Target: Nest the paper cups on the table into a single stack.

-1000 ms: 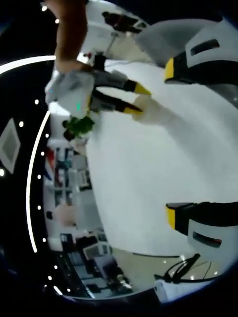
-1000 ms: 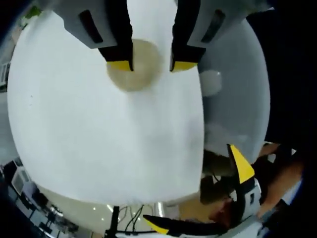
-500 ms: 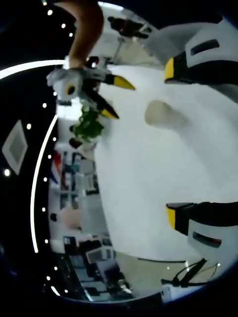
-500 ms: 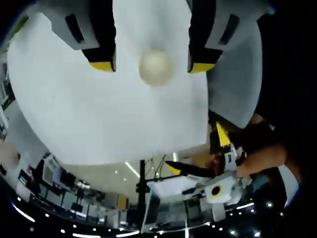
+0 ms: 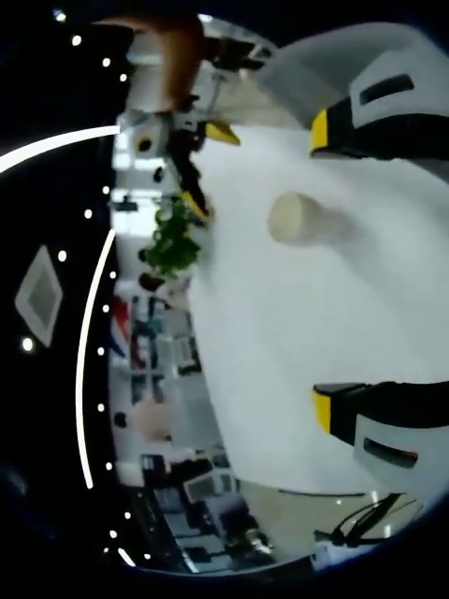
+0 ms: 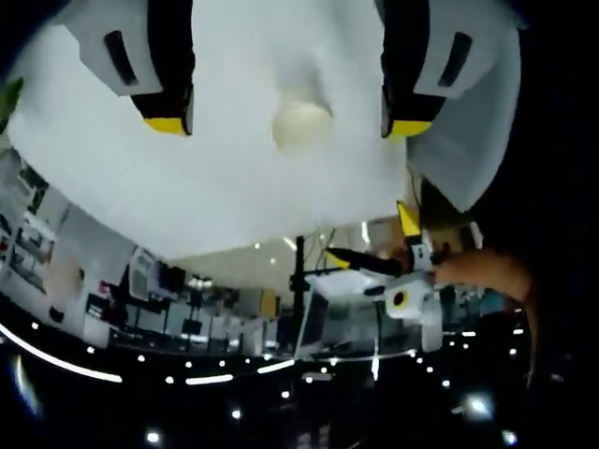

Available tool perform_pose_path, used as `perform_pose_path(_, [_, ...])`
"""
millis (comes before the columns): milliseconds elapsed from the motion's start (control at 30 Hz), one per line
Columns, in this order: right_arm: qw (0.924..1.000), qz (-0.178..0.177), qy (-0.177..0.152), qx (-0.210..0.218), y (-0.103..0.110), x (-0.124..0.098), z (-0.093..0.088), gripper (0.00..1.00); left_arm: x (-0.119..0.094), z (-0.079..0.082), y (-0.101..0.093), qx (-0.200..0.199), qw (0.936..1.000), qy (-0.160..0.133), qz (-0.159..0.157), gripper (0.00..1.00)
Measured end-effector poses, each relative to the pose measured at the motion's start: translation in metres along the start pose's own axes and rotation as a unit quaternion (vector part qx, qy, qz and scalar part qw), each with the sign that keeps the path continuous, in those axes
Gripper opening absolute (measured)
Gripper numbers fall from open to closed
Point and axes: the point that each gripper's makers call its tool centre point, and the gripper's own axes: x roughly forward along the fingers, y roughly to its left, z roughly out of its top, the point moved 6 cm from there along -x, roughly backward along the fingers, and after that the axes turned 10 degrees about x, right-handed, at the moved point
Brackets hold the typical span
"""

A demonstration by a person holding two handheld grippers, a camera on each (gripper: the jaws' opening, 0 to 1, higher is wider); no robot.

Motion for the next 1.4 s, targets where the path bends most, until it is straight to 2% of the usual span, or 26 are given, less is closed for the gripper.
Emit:
perform_pose_path(33, [0.9993, -0.005, -0.031, 0.019, 0.001, -0.004, 0.0, 0.86, -0.001, -0.001, 0.0, 0.0, 1.0, -0.001, 0.0, 0.99])
perform_pose_path(67, [0.9984, -0.007, -0.046, 0.031, 0.001, -0.006, -0.001, 0.91, -0.001, -0.003, 0.0, -0.003, 1.0, -0.001, 0.001, 0.99])
perform_pose_path(133, [0.9965, -0.027, -0.075, 0.024, -0.003, -0.01, -0.006, 1.0, -0.001, -0.003, 0.0, -0.006, 0.9999, -0.008, 0.007, 0.99])
perform_pose_path(167, [0.9971, -0.027, -0.065, 0.029, -0.001, -0.011, -0.013, 0.99, -0.001, -0.003, -0.001, -0.008, 0.9998, -0.013, 0.011, 0.99])
perform_pose_path(433, [0.9927, -0.061, -0.088, 0.055, -0.009, -0.017, -0.04, 1.0, 0.004, -0.013, -0.009, -0.01, 0.9997, -0.007, 0.021, 0.99])
perform_pose_path(567, [0.9914, -0.063, -0.1, 0.056, -0.01, -0.015, -0.05, 1.0, 0.01, -0.013, -0.011, -0.006, 0.9997, -0.013, 0.019, 0.99])
perform_pose_path(700, [0.9935, -0.055, -0.091, 0.039, -0.006, -0.005, -0.065, 1.0, 0.022, -0.017, -0.016, 0.01, 0.9999, -0.013, 0.002, 0.99])
perform_pose_path(967, [0.9955, -0.037, -0.076, 0.042, -0.003, 0.012, -0.085, 0.98, 0.051, -0.028, -0.031, 0.028, 0.9991, -0.012, -0.03, 0.99])
perform_pose_path(1267, [0.9979, -0.024, -0.041, 0.043, -0.007, 0.034, -0.105, 0.87, 0.08, -0.047, -0.041, 0.055, 0.9951, 0.03, -0.076, 0.91])
perform_pose_path(1367, [0.9988, -0.016, 0.011, 0.046, -0.007, 0.044, -0.118, 0.8, 0.091, -0.052, -0.044, 0.054, 0.9933, 0.043, -0.093, 0.87])
perform_pose_path(1400, [0.9988, -0.009, 0.014, 0.046, -0.007, 0.047, -0.119, 0.78, 0.093, -0.054, -0.045, 0.051, 0.9928, 0.047, -0.097, 0.86])
